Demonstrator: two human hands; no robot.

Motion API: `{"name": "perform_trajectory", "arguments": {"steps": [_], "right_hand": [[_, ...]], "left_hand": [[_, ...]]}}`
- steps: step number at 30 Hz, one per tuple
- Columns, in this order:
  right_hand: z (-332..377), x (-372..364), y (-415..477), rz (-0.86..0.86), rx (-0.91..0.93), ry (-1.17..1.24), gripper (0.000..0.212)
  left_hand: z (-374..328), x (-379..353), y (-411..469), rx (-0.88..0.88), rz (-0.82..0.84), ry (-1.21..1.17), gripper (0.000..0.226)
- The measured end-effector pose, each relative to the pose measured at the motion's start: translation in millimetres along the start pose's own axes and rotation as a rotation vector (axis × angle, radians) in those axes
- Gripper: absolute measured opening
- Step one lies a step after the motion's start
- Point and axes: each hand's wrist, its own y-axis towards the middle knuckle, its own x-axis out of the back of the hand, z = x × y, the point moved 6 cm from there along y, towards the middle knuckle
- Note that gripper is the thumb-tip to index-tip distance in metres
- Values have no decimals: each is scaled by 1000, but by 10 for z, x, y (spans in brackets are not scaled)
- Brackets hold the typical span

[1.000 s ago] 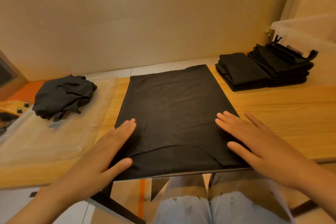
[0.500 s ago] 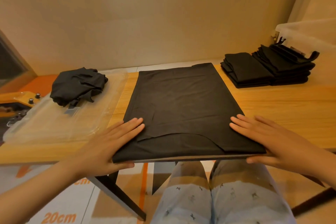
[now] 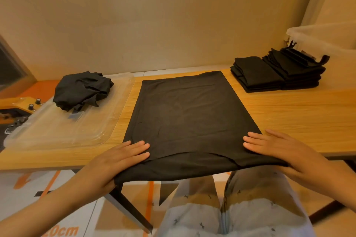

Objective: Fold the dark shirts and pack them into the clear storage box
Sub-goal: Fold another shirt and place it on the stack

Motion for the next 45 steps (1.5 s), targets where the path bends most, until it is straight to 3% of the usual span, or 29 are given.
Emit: {"name": "perform_trajectory", "arguments": {"steps": [1, 3, 4, 5, 7, 9, 12, 13, 20, 23, 26, 28, 31, 37, 42, 45], "right_hand": [[13, 50, -14, -36, -43, 135, 47], [12, 127, -20, -105, -116, 356, 43], [10, 180, -18, -148, -142, 441, 47], [28, 257, -6, -191, -183, 503, 48], [48, 394, 52, -223, -236, 619, 43], [10, 517, 124, -263, -258, 666, 62], [-70, 734, 361, -321, -330, 808, 18], [-147, 780, 461, -342, -356, 850, 24], [-827, 1039, 1561, -374, -577, 978, 19], [-1209, 896, 2074, -322, -722, 851, 11], [-1547, 574, 2428, -195, -843, 509, 13], [-1652, 442, 2538, -183, -875, 420, 23], [-1681, 392, 2575, -209, -864, 328, 27], [-1614, 632, 2681, -337, -704, 311, 22], [-1646, 462, 2872, -243, -694, 335, 22], [-1682, 332, 2858, -232, -708, 302, 22]], "left_hand": [[-38, -6, 87, 43, 8, -60, 51], [-20, -191, 87, 148, 179, -170, 48], [17, -172, 47, 183, 130, -284, 49], [49, -26, -3, 215, -56, -415, 54], [33, 252, -174, 388, -230, -695, 64], [74, 414, -204, 446, -331, -784, 67], [187, 648, 91, 481, -349, -822, 51], [253, 706, 180, 503, -357, -846, 47], [1061, 808, 1053, 703, -256, -1112, 23], [1499, 714, 1441, 811, -247, -1163, 21], [1770, 434, 1679, 959, -72, -1043, 25], [1923, 294, 1756, 1015, -89, -917, 36], [2031, 222, 1795, 1056, -172, -716, 31], [2057, 399, 1675, 1075, -362, -574, 21], [2105, 309, 1691, 1135, -241, -554, 20], [2101, 242, 1715, 1125, -261, -522, 25]]}}
